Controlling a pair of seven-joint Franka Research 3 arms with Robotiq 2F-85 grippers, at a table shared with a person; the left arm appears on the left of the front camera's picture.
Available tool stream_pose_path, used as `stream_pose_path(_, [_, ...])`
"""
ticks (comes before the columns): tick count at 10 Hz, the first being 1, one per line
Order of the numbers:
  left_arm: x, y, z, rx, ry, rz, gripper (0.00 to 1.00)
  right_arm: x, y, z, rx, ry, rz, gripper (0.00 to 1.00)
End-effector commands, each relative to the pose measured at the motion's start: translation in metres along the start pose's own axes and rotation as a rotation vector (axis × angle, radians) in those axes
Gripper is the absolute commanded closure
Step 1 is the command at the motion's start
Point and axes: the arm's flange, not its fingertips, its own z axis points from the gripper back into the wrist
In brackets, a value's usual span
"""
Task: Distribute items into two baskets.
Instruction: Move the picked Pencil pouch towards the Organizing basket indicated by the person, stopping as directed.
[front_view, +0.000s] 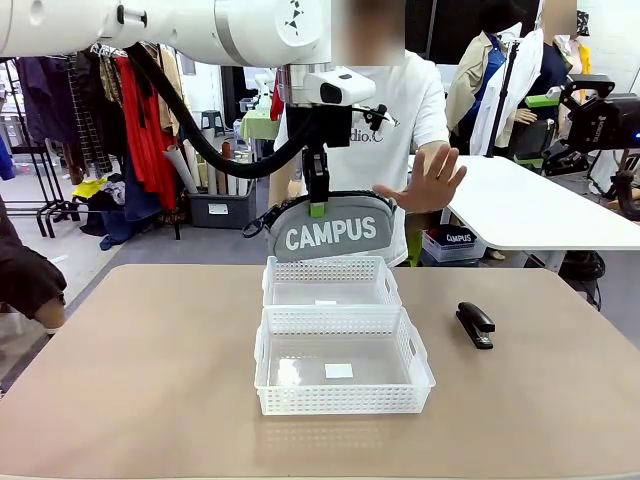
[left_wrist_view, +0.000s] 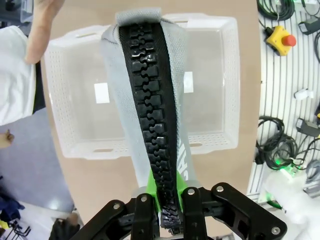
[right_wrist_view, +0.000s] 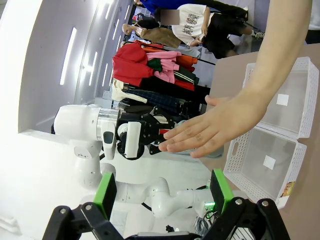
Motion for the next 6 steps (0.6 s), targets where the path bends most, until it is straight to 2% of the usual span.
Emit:
stream_pose_path(1, [-0.0001, -0.0004, 0.0009, 0.002, 0.000, -0.002, 1.00, -0.0011, 0.0014, -0.0003, -0.002, 0.002, 0.002, 0.00])
stream_pose_path(6, [-0.0001, -0.0004, 0.0009, 0.002, 0.000, -0.002, 1.00, -0.0011, 0.0014, -0.0003, -0.002, 0.002, 0.002, 0.00])
